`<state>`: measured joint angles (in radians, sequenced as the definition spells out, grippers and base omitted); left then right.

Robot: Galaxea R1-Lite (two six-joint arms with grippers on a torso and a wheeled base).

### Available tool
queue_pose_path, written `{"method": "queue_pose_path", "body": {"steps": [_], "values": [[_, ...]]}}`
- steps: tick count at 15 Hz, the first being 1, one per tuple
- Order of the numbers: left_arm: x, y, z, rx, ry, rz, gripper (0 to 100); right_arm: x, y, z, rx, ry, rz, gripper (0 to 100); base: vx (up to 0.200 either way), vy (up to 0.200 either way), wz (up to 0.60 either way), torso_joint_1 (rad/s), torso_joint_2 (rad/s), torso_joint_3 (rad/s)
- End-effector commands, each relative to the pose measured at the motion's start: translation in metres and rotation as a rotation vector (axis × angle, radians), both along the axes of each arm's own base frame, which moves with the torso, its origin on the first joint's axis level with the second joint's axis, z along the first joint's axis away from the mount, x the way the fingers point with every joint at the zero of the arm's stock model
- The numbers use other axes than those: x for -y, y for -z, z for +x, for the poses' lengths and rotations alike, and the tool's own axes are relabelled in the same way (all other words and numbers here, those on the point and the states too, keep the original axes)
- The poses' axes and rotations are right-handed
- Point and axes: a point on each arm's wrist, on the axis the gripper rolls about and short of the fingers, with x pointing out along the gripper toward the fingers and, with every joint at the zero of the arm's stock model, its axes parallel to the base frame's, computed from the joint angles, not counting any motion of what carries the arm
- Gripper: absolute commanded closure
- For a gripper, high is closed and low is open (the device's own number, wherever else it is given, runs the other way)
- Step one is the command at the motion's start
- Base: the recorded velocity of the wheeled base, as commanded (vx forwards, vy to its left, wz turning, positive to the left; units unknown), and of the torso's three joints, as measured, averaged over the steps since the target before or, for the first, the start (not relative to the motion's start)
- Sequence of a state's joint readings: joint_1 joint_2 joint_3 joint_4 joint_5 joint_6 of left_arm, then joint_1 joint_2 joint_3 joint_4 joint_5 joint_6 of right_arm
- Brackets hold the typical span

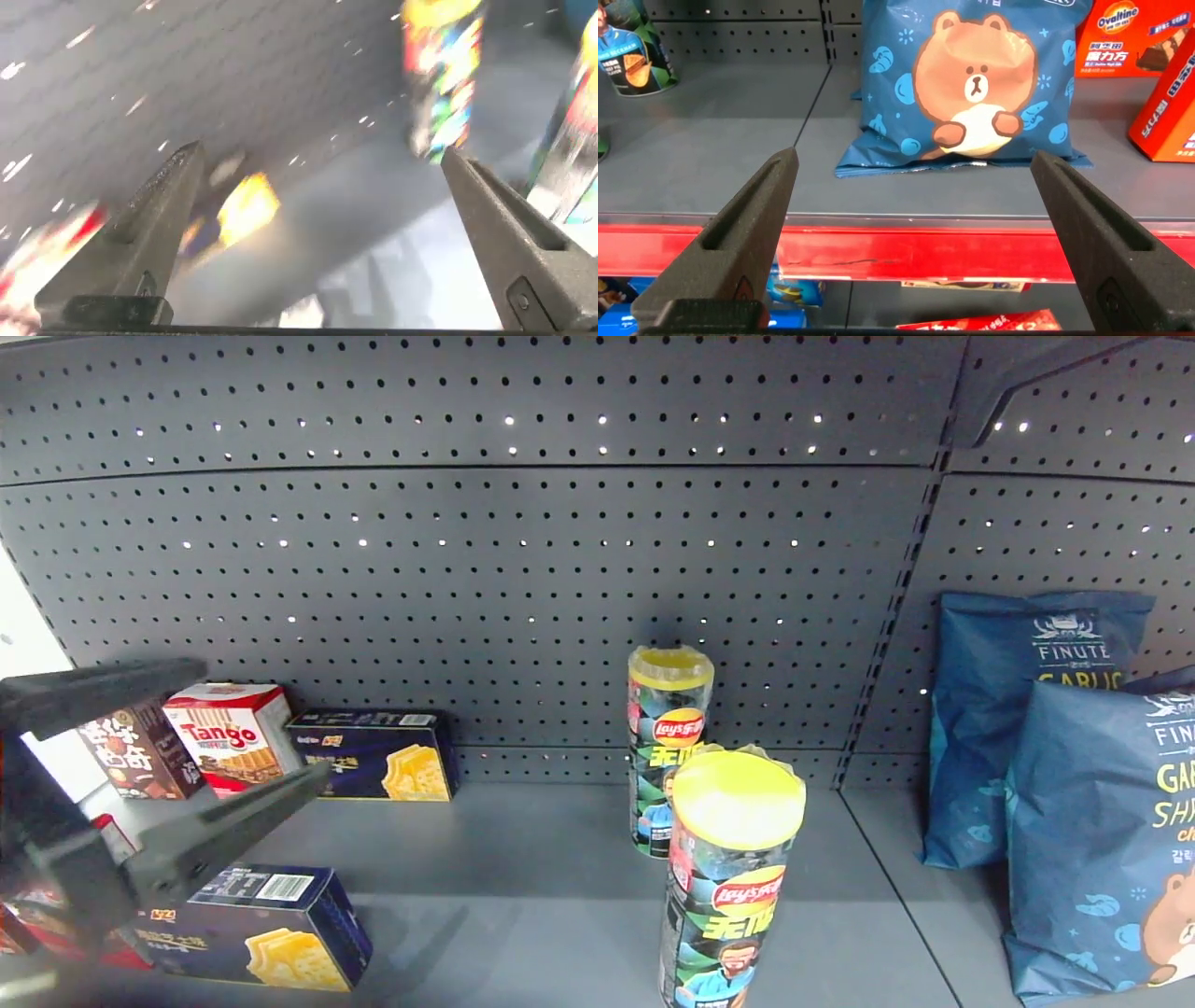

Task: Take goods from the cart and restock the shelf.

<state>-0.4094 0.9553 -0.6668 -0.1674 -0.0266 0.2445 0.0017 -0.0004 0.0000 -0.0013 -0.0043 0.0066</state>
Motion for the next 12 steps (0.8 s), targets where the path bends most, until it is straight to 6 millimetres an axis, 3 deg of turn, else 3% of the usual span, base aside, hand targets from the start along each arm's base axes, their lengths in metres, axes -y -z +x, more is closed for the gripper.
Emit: {"method": "queue_pose_path", "body": {"steps": [1,3,5,8,9,12], "values": [[-0.034,0.053,-0.067,0.035,-0.175,-0.004,0,0.000,0.000,0.000,0.000,0.001,0.000,0,0.000,0.000,0.00,0.000,0.00,0.000],[-0.045,0.086,-0.086,-0.052,-0.338,0.049,0,0.000,0.000,0.000,0.000,0.001,0.000,0,0.000,0.000,0.00,0.000,0.00,0.000],[-0.049,0.113,-0.092,-0.101,-0.430,0.067,0,0.000,0.000,0.000,0.000,0.001,0.000,0,0.000,0.000,0.00,0.000,0.00,0.000],[-0.053,0.140,-0.109,-0.063,-0.561,0.065,0,0.000,0.000,0.000,0.000,-0.006,-0.004,0,0.000,0.000,0.00,0.000,0.00,0.000],[-0.053,0.162,-0.119,-0.051,-0.648,0.069,0,-0.001,0.000,0.000,-0.002,-0.024,-0.008,0,0.000,0.000,0.00,0.000,0.00,0.000],[-0.053,0.166,-0.126,-0.007,-0.677,0.053,0,0.000,0.000,0.000,0.001,0.010,-0.014,0,0.000,0.000,0.00,0.000,0.00,0.000]]}}
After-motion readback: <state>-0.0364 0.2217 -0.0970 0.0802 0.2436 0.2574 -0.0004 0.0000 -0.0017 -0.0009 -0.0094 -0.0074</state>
